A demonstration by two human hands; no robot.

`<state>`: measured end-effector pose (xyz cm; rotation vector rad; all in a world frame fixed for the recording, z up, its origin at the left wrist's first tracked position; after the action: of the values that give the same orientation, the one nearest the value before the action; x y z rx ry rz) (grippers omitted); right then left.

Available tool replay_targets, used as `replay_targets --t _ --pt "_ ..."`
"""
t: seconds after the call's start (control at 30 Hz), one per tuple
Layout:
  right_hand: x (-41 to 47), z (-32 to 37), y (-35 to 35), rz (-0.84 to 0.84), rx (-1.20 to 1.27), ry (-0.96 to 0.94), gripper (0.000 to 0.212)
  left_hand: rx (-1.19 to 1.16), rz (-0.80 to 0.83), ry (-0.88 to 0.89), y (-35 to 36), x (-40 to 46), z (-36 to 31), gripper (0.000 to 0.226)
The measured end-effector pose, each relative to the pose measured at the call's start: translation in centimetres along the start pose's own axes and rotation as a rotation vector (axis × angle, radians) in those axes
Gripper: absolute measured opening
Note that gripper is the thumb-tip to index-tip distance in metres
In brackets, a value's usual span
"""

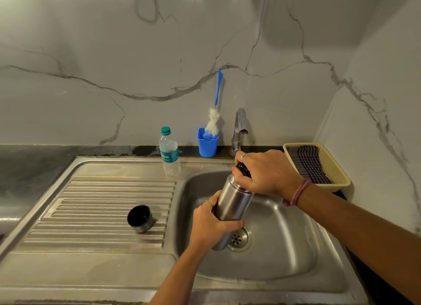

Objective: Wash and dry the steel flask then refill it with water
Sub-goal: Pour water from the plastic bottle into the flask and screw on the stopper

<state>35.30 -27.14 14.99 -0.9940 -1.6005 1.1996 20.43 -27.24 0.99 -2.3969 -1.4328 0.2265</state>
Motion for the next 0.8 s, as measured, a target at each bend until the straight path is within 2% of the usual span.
replay_targets --t 0.13,0.3,0.4,0.53,0.7,0.8 --pt "0.2 -0.5 -0.3 -0.029 0.151 0.040 0.066 -0.036 -0.004 0.004 -0.7 -0.1 0.0 0.071" --pt "0.3 -1.5 1.4 -0.164 0.655 0.202 0.063 -0.132 -0.017 -0.034 -2.7 -1.0 -0.2 0.066" --pt "0.5 -1.1 4.1 -0.130 0.899 0.350 0.060 -0.182 -0.032 -0.050 -4.3 -2.0 -0.3 0.062" --pt "1.4 1.4 8.4 -0.070 1.030 0.409 0.052 -0.246 -0.046 -0.077 -7.0 -3.3 -0.1 0.063" --pt "3.7 5.4 12.2 0.051 1.075 0.445 0.043 -0.280 -0.090 -0.113 -11.0 -5.0 0.7 0.072" --pt "5.1 7.9 13.5 0.086 1.146 0.451 0.039 -0.262 -0.122 -0.114 -13.7 -6.1 1.0 0.065"
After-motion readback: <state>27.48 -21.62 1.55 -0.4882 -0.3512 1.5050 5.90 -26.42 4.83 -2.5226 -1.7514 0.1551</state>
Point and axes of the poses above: each hand's wrist, its own x-axis towards the middle knuckle, its own y-axis out of the palm, z = x × y, the point moved 4 cm from there along x, towards the middle knuckle, and after that the axes turned 9 degrees about z, right-handed, at the moved point
